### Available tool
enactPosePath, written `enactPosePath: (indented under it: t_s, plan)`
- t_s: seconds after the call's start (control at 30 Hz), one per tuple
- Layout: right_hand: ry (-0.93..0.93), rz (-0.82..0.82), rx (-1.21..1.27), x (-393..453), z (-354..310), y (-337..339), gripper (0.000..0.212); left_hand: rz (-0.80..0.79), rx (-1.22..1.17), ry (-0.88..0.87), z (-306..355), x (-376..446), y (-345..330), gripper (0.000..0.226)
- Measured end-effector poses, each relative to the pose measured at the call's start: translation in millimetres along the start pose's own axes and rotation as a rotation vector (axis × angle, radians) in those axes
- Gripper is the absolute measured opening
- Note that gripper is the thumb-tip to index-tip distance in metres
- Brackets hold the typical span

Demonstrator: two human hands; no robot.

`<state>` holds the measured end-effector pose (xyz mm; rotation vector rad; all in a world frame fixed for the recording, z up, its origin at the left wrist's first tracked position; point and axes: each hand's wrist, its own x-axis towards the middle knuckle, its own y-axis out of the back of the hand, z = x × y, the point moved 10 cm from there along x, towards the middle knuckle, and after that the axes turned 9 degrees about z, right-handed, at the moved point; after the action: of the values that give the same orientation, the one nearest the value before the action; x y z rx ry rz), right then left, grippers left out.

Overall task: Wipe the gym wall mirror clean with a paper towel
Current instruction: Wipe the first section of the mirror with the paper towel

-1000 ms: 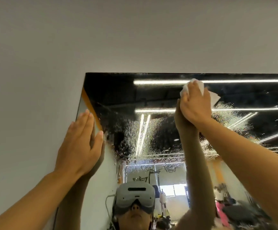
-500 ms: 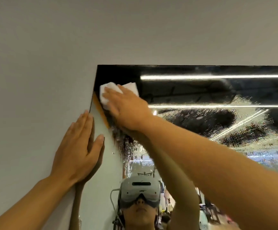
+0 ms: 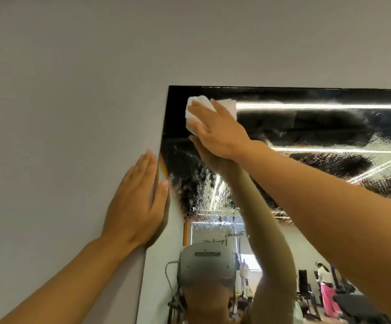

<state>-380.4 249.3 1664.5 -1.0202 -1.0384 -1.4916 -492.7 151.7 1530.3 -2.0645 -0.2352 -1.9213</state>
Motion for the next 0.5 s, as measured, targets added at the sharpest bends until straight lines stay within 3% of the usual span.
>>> enactPosePath:
  t_s: [0.07, 0.3, 0.37, 0.5]
  plan:
    - [0.128, -0.063, 0.007, -16, -27, -21, 0.051, -0.003, 0.049, -0.026, -10, -4, 6, 0.073]
    - [0.615, -0.248, 0.039, -128, -71, -48, 0.048, -0.081, 0.058, -0.129, -27, -16, 12, 0.059]
    - [0.607, -0.256, 0.021, -117, -68, -43, 0.048, -0.085, 0.075, -0.135, -29, -18, 13, 0.059]
    - [0.366, -0.113, -0.03, -43, -40, -19, 0.047, -0.066, 0.122, -0.161, -26, -18, 14, 0.058]
